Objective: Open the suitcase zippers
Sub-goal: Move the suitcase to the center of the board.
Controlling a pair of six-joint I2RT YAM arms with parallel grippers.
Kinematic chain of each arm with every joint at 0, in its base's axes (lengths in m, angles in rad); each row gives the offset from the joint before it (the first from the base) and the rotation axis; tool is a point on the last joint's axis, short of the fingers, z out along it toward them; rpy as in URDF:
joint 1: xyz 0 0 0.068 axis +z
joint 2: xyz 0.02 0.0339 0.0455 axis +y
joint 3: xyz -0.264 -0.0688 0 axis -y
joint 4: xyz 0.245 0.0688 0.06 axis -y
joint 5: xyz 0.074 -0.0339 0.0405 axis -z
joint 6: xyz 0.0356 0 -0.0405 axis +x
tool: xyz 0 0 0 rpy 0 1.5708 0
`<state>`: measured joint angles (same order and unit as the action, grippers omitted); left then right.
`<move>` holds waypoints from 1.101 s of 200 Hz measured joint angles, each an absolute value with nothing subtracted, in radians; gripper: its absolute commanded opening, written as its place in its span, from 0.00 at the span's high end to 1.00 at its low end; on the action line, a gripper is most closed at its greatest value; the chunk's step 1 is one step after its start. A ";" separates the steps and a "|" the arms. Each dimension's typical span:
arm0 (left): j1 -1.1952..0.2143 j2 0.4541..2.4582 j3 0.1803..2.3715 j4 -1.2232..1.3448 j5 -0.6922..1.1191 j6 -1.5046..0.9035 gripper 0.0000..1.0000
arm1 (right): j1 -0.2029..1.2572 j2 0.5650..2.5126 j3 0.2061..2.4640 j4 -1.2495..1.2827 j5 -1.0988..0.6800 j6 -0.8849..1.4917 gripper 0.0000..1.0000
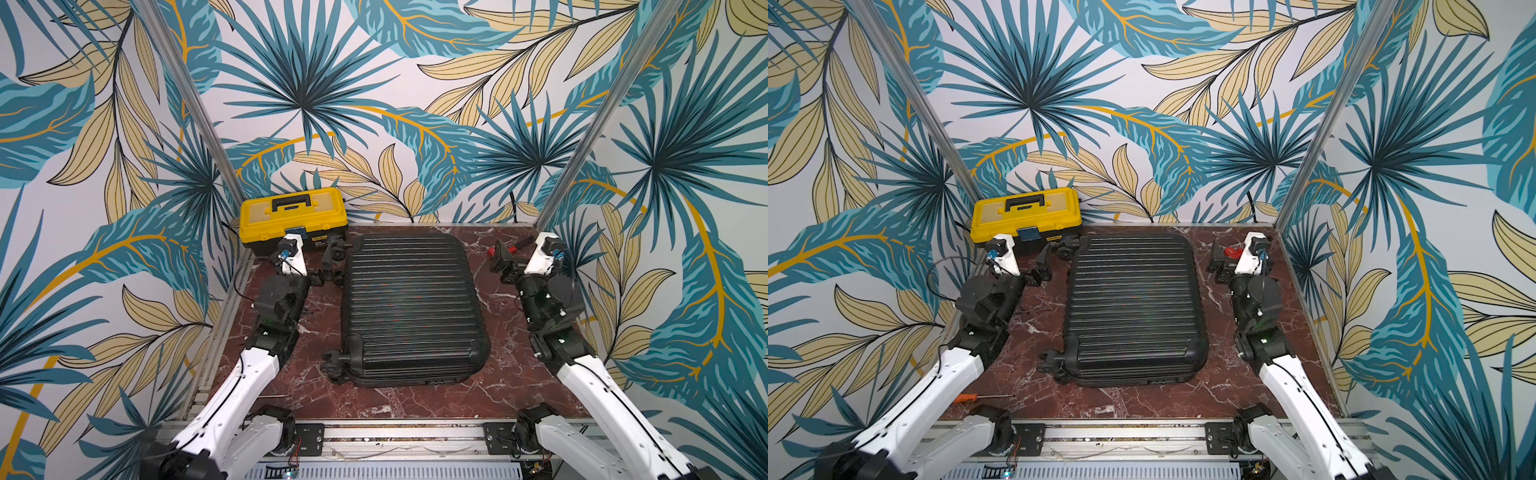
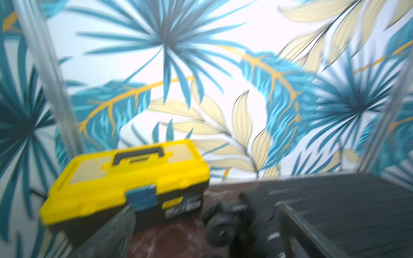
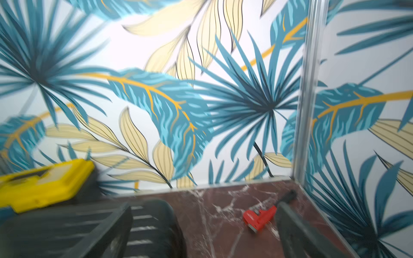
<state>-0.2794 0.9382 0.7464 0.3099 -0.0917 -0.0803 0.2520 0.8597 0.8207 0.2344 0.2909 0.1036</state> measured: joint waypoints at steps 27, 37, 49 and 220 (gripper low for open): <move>-0.403 0.890 1.018 -0.068 -0.109 -0.209 0.01 | 0.286 0.879 1.147 -0.143 0.278 0.274 0.00; -0.403 0.867 1.068 -0.183 -0.120 -0.286 0.01 | 0.287 0.887 1.245 -0.279 0.268 0.321 0.00; -0.397 0.839 1.077 -0.299 -0.095 -0.357 0.01 | 0.287 0.870 1.287 -0.379 0.241 0.363 0.00; -0.383 1.271 1.095 -0.663 0.488 -0.665 0.01 | 0.329 1.161 1.201 -1.009 -0.162 0.514 0.02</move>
